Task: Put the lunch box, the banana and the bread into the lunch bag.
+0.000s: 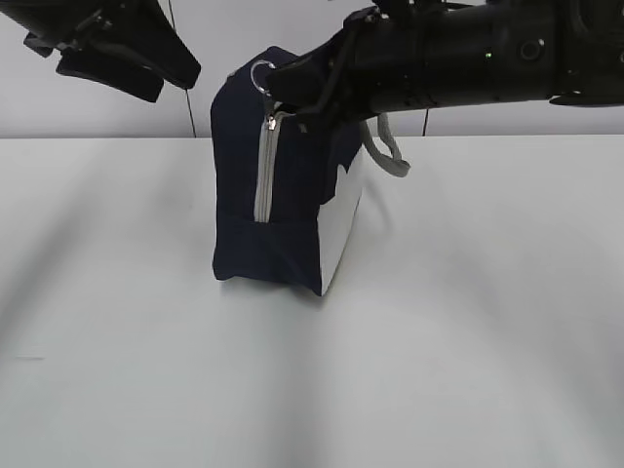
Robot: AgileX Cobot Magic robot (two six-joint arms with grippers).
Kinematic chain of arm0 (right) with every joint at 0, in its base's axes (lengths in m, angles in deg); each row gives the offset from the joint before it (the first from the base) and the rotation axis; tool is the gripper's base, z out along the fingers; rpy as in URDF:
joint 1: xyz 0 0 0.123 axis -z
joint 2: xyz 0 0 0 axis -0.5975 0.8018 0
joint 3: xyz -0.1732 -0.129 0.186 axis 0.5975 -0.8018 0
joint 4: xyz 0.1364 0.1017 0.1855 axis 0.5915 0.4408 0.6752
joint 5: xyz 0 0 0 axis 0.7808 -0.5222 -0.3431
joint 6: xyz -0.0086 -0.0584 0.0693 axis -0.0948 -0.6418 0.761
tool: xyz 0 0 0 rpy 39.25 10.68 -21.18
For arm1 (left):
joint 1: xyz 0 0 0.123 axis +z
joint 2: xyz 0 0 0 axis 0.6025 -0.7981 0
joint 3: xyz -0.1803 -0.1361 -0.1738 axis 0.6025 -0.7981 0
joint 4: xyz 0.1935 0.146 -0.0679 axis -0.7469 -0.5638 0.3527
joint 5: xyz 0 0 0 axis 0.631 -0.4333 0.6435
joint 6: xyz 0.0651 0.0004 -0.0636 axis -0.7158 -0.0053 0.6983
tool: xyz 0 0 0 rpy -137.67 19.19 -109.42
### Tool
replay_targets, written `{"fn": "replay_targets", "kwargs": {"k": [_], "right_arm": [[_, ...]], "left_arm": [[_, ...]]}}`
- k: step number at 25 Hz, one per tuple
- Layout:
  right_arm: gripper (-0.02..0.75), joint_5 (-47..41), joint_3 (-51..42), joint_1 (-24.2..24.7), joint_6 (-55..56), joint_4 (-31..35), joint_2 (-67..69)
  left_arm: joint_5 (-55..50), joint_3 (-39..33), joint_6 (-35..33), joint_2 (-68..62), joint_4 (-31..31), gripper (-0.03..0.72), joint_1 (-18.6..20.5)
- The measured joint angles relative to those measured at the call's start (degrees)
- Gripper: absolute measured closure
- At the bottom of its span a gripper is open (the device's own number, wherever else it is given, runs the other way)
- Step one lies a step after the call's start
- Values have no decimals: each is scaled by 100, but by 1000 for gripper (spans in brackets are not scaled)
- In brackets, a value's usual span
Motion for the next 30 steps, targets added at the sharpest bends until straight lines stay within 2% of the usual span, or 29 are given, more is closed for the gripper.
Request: {"fn": "replay_targets", "kwargs": {"k": [5, 16, 27, 30], "right_arm": [[732, -213, 69, 0, 9, 0, 0], [732, -319, 417, 0, 128, 110, 178], [732, -208, 519, 0, 414, 100, 197], [732, -195, 519, 0, 432, 89, 197]], "left_arm": [[157, -346, -246, 0, 275, 254, 0], [847, -787, -925, 0, 424, 254, 0], [1230, -839, -1859, -353, 954, 256, 0], [1323, -839, -2023, -484, 1070, 283, 0]]}}
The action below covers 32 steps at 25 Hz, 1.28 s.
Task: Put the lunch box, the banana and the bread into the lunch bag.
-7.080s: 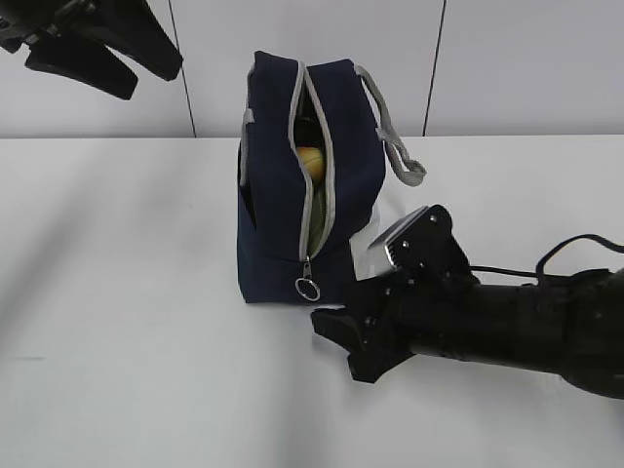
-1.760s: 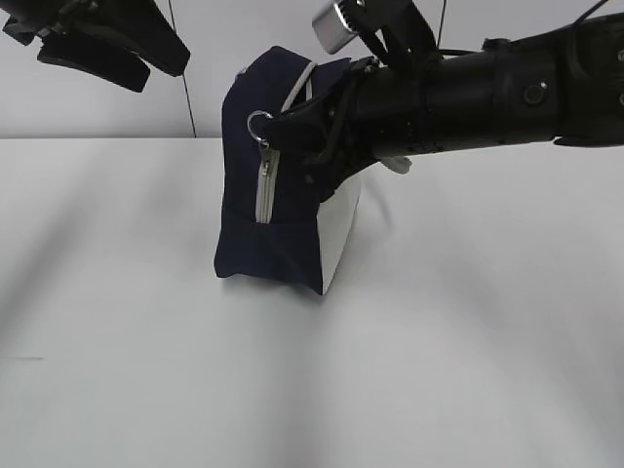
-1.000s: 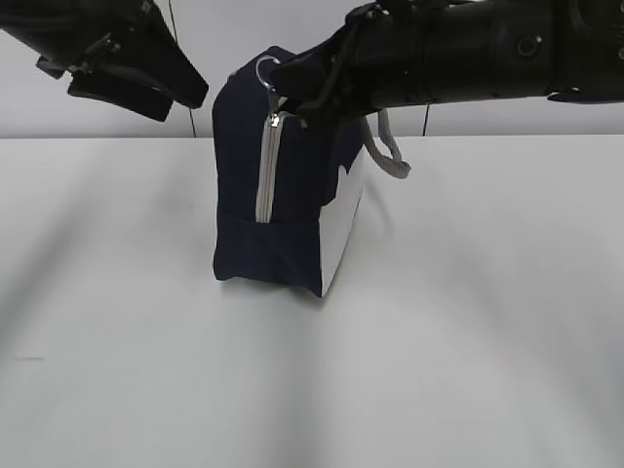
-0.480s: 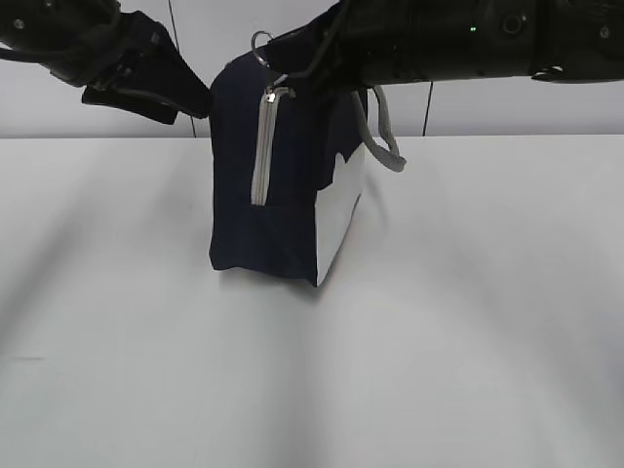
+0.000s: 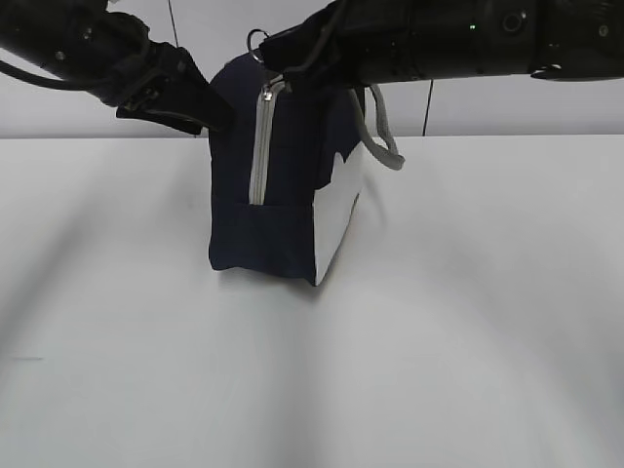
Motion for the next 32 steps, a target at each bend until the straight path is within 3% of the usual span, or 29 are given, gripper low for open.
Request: {"fn": "replay_targets", "kwargs": {"k": [2, 7, 13, 32], "right_arm": [[732, 0, 0, 0, 10, 0, 0], [732, 10, 0, 0, 10, -8, 0], [732, 22, 0, 0, 26, -8, 0], [732, -321, 300, 0, 427, 51, 143]], "left_arm": [[61, -3, -54, -43, 14, 335, 0], [83, -13, -246, -81, 183, 548, 0], [88, -13, -373, -81, 237, 688, 0], [-262, -51, -421, -81, 246, 699, 0]]}}
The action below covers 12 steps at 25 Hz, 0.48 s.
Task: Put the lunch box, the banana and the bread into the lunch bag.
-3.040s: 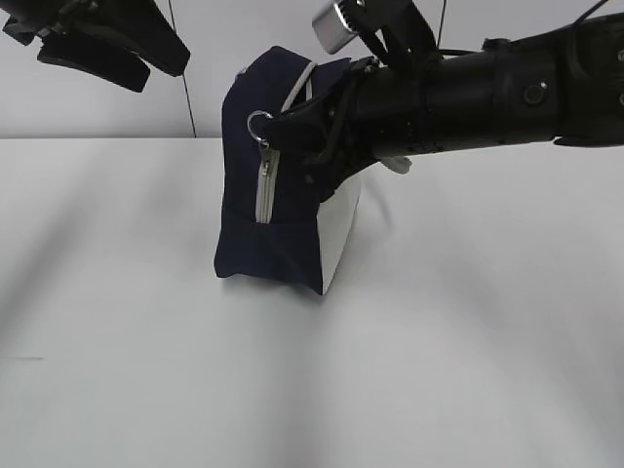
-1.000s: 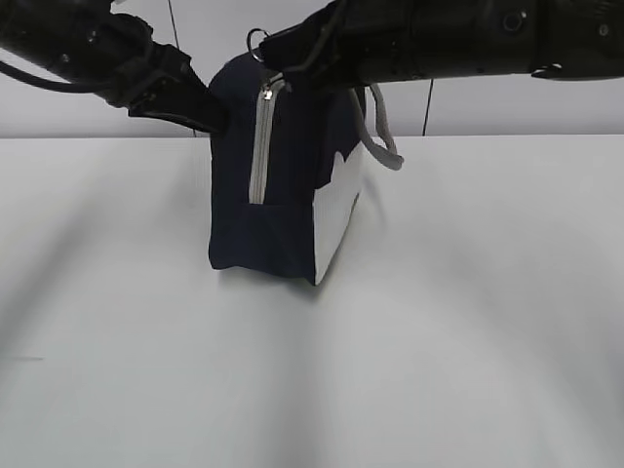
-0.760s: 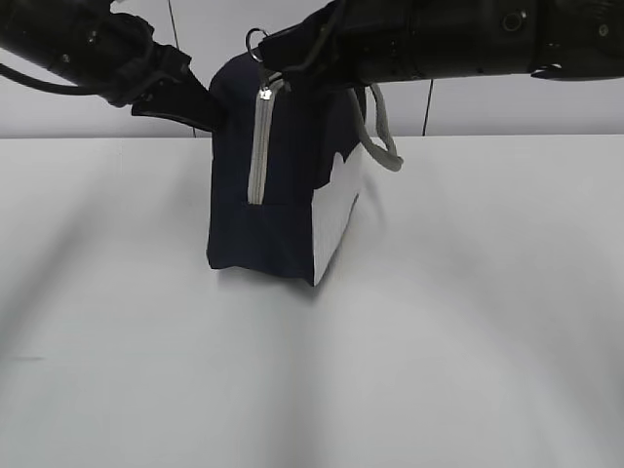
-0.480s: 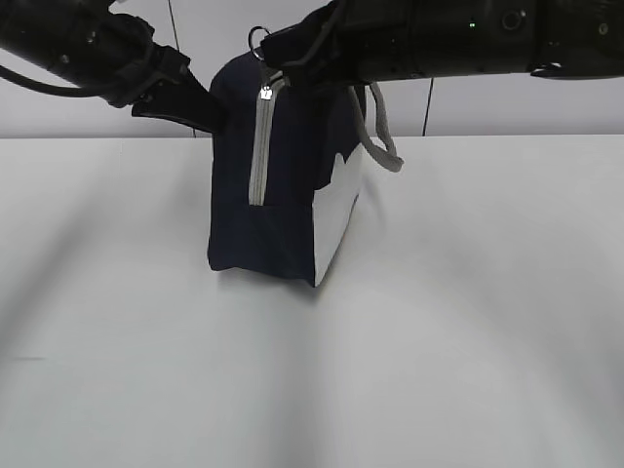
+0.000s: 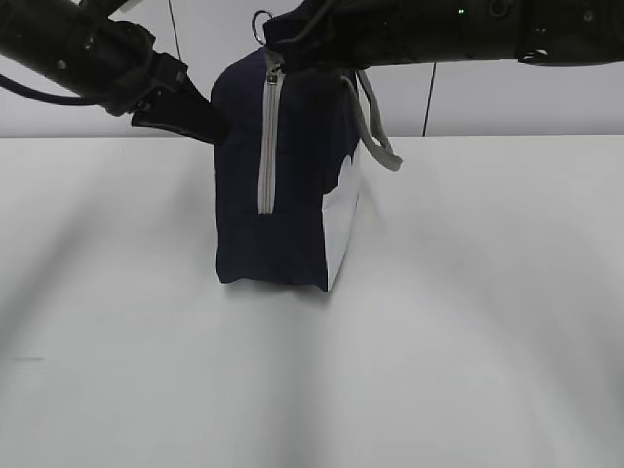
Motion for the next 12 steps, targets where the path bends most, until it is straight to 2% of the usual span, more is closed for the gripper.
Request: {"fn": "replay_targets", "kwargs": {"k": [6, 12], "right_arm": [[732, -111, 219, 4, 109, 139, 257], [732, 65, 531, 319, 524, 217, 546]], "left_arm": [[-195, -254, 0, 0, 15, 701, 0], [-250, -297, 0, 0, 29, 702, 0]]}}
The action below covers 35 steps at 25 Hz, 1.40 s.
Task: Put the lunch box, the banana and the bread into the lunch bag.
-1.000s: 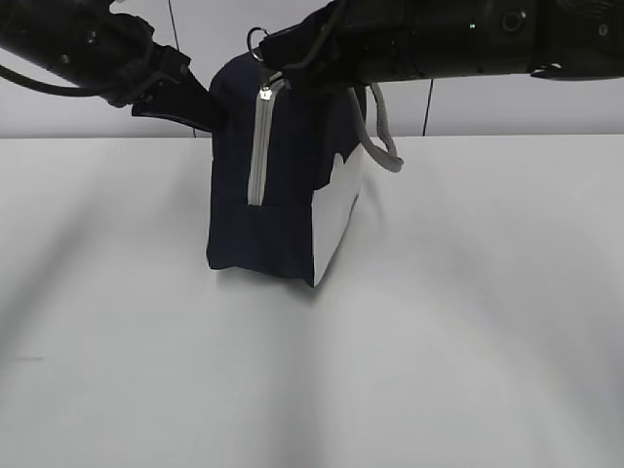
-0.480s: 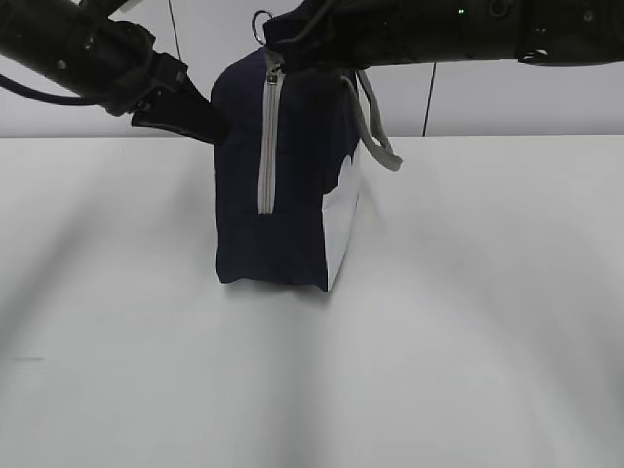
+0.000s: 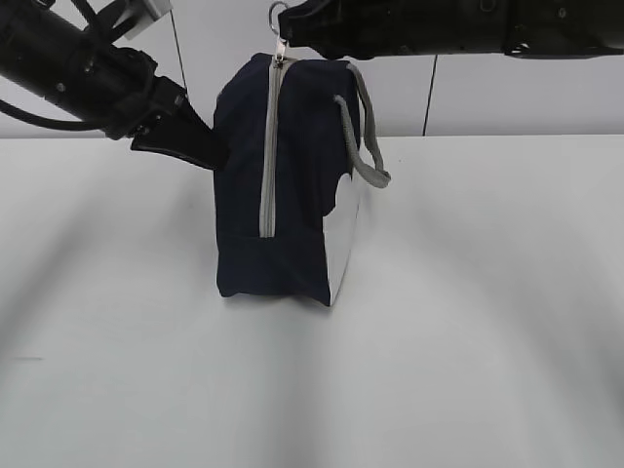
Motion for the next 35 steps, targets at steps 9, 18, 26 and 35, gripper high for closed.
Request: {"fn": "replay_targets", "kwargs": {"k": [9, 18, 26, 35], "right_arm": [[732, 282, 782, 221, 306, 22, 783], [732, 512, 1963, 423, 851, 22, 1769], [732, 1013, 2927, 791, 1553, 22, 2693], [732, 1307, 3738, 888, 2038, 22, 3497]], "left_arm": [[-362, 0, -8, 0, 0, 702, 0], [-590, 0, 18, 0, -199, 703, 0], [-613, 0, 51, 0, -348, 703, 0], [-624, 0, 105, 0, -595, 703, 0]]}}
